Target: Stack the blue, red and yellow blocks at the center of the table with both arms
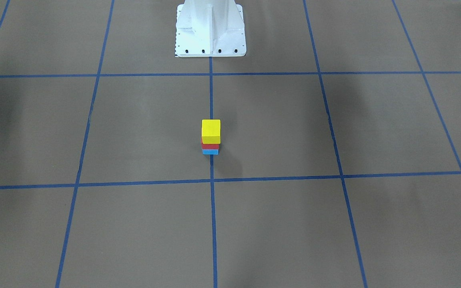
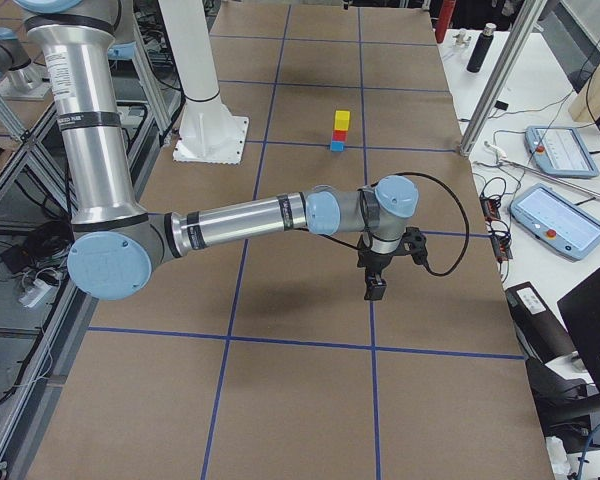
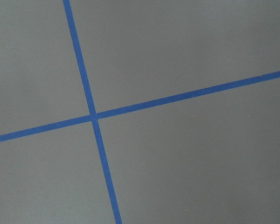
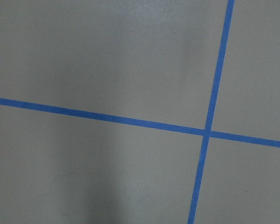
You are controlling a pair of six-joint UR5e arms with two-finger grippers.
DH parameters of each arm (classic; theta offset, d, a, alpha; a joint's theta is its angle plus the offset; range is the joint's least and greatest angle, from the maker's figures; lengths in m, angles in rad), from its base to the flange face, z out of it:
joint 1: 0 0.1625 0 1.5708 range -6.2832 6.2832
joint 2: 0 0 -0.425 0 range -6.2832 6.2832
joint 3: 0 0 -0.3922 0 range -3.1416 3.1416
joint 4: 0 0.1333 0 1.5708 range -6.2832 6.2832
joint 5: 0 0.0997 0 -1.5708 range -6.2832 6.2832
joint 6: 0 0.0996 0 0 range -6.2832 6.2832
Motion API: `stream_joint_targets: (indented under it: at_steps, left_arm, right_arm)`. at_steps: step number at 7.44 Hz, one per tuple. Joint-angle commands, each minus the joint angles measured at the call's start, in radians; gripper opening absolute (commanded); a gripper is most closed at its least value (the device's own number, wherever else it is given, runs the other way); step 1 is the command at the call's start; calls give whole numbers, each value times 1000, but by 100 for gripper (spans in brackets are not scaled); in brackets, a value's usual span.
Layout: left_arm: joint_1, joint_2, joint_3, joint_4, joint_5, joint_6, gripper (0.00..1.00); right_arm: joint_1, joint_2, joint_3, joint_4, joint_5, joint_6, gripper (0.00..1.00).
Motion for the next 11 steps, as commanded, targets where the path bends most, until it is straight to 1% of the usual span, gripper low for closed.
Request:
stream_joint_targets:
  at_steps: [1, 3, 11]
  left_arm:
    - [-1, 0, -1, 0, -1, 0, 100]
    - [-1, 0, -18, 2, 5, -5, 100]
    - [-4, 0, -33, 2, 7, -5, 100]
  right_arm:
    - [0, -1, -1, 0, 0, 0, 100]
    - [0, 0, -1, 0, 0, 0, 100]
    - [0, -1, 0, 1, 0, 0, 100]
